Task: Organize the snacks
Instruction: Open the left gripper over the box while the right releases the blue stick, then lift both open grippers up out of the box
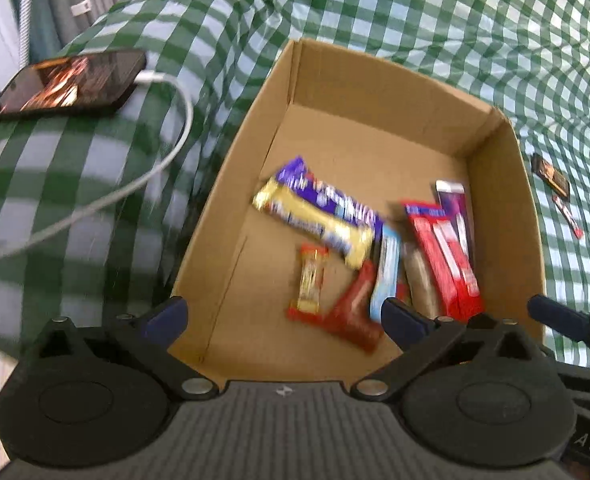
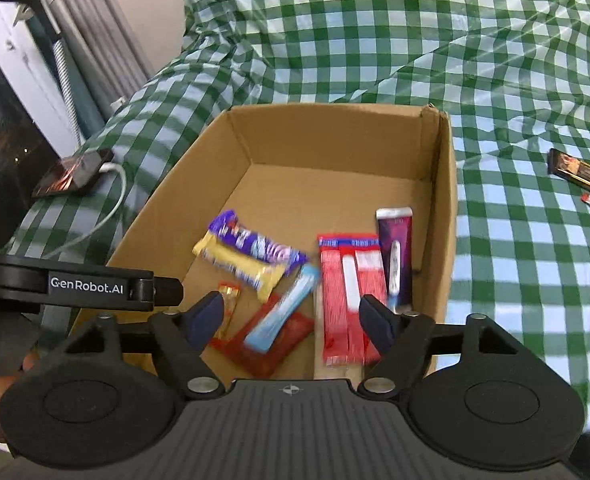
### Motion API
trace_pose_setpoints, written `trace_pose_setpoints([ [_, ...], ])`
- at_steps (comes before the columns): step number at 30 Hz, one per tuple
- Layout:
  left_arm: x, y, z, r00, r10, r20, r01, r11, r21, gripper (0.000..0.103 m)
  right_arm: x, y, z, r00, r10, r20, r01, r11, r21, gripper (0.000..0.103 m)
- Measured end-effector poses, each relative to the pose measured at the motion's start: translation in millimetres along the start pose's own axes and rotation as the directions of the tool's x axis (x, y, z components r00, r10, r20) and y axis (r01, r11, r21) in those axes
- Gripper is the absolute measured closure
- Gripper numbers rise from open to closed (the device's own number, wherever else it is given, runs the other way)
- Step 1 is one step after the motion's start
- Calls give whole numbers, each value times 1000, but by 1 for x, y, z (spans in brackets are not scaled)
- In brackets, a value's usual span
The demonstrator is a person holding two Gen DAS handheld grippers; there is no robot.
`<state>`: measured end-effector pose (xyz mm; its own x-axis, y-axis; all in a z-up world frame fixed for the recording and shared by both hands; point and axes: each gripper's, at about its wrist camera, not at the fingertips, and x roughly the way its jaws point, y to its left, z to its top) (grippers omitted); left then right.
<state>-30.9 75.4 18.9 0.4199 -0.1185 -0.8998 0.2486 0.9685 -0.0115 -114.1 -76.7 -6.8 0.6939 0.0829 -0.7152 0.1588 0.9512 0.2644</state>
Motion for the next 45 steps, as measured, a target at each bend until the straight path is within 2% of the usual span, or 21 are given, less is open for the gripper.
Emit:
trace_pose_setpoints([
  [5, -30, 3, -31, 1000, 2, 15, -2, 1000, -19, 0, -35, 14, -24, 999, -33, 20, 34, 999, -26, 17],
  [10, -63, -4, -53, 997, 2, 73, -3, 1000, 8, 0, -70, 27, -43, 996, -59, 66, 64, 996, -69, 9],
  [16, -102, -16, -78, 987, -3, 161, -2, 999, 32, 0, -110, 35, -59, 988, -70, 138, 84, 992, -93, 4],
  [24, -133, -26, -106, 975, -8, 221, 1, 1000, 31, 0, -151, 39, -80, 974, -77, 212, 102, 988, -111, 2],
  [33, -160, -30, -126, 958, 3, 286, -19, 999, 50, 0, -181, 41, -97, 956, -89, 280, 124, 986, -112, 1],
  [45, -167, -26, -132, 956, 4, 294, -17, 999, 45, 0, -193, 48, -103, 946, -90, 312, 137, 982, -133, 1],
])
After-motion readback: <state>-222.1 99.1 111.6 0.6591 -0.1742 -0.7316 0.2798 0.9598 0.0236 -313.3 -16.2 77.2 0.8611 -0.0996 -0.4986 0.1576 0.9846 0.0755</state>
